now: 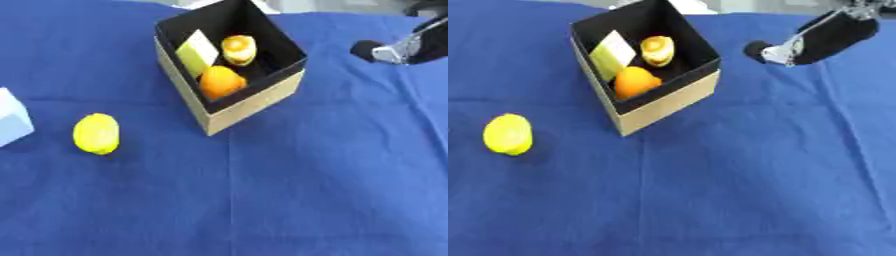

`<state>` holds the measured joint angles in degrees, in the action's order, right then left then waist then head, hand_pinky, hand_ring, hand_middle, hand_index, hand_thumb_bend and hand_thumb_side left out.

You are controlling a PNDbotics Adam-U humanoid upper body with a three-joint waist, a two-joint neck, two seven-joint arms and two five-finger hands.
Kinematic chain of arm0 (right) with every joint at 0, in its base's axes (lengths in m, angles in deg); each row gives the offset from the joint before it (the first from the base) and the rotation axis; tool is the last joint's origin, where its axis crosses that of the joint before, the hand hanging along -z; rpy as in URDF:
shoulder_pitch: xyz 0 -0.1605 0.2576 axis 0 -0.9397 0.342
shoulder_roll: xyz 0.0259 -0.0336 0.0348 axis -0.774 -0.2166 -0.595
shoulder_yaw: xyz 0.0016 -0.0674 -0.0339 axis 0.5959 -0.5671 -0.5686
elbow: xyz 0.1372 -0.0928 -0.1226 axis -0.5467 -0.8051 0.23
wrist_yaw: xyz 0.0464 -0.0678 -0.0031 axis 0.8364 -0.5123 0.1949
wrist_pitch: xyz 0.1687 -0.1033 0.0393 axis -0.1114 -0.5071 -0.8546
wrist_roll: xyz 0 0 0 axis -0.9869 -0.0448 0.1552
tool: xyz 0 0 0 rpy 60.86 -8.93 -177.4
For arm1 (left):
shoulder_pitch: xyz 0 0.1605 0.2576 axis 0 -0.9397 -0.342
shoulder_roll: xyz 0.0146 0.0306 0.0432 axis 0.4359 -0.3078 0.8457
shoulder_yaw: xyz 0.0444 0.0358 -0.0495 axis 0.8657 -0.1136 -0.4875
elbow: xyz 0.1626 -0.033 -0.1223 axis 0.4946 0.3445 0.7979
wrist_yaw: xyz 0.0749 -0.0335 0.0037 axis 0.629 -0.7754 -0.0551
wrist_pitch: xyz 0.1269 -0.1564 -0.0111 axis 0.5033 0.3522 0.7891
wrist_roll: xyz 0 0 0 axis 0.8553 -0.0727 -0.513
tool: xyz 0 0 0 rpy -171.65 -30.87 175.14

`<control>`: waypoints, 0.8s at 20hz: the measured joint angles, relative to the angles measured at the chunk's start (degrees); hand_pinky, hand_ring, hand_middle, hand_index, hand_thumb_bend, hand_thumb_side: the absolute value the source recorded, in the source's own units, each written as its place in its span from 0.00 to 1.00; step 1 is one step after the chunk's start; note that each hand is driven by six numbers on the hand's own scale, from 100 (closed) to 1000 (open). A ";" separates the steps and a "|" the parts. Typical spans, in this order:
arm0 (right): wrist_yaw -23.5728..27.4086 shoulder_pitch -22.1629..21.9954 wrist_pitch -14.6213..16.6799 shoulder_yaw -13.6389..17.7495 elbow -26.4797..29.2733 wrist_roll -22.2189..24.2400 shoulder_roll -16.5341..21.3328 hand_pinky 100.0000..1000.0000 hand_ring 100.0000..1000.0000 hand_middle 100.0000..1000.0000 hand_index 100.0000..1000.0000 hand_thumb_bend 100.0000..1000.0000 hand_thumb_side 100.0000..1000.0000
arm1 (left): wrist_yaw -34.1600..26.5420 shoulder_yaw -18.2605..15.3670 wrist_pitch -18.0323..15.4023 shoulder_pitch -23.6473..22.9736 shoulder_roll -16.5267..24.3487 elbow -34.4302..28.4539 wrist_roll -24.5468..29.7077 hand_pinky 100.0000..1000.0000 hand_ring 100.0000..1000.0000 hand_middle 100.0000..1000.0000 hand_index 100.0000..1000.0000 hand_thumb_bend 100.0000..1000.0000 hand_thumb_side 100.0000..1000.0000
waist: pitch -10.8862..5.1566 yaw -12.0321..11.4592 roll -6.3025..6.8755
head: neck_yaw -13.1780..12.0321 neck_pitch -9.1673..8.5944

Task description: Pick up objects on the table and place them in the box.

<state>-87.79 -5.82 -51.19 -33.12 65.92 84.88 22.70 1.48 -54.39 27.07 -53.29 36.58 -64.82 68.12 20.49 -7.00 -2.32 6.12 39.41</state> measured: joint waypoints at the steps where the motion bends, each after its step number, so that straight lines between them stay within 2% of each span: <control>1: 0.15 -1.96 1.00 1.05 0.22 -1.47 0.56 0.83 0.82 0.75 0.79 0.32 0.16 | 1.35 0.15 1.24 -0.08 2.52 -0.02 0.28 0.76 0.72 0.65 0.83 0.29 0.54 | -0.01 0.29 0.28 | -0.21 0.16; 6: -0.42 -10.14 5.75 5.44 0.53 -7.82 1.49 0.83 0.82 0.74 0.79 0.32 0.16 | 7.36 1.23 9.15 -0.95 13.78 -0.16 4.30 0.79 0.74 0.68 0.86 0.38 0.53 | -0.10 1.21 1.19 | -1.45 0.43; 10: -1.82 -14.06 7.61 7.92 0.53 -11.87 1.46 0.83 0.82 0.74 0.78 0.32 0.15 | 11.01 2.22 15.12 -0.89 20.36 0.02 9.97 0.81 0.76 0.71 0.87 0.42 0.52 | -0.37 1.41 1.95 | -2.76 0.76; 13: -2.44 -15.84 7.80 9.11 0.53 -14.20 1.23 0.82 0.81 0.74 0.78 0.31 0.15 | 12.54 2.94 17.23 0.67 23.27 1.79 13.74 0.82 0.77 0.73 0.88 0.44 0.51 | -0.56 1.49 2.41 | -3.95 0.95; 16: -2.65 -16.77 7.74 10.08 0.54 -16.36 0.63 0.82 0.81 0.73 0.78 0.30 0.14 | 13.00 3.58 17.62 2.43 24.63 4.45 16.84 0.84 0.79 0.75 0.89 0.46 0.51 | -0.75 1.73 2.56 | -5.13 1.25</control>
<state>-90.44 -22.58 -43.44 -23.04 66.46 68.52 23.33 14.48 -50.81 44.69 -50.86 61.22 -60.36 84.95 19.74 -5.27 0.23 0.98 40.66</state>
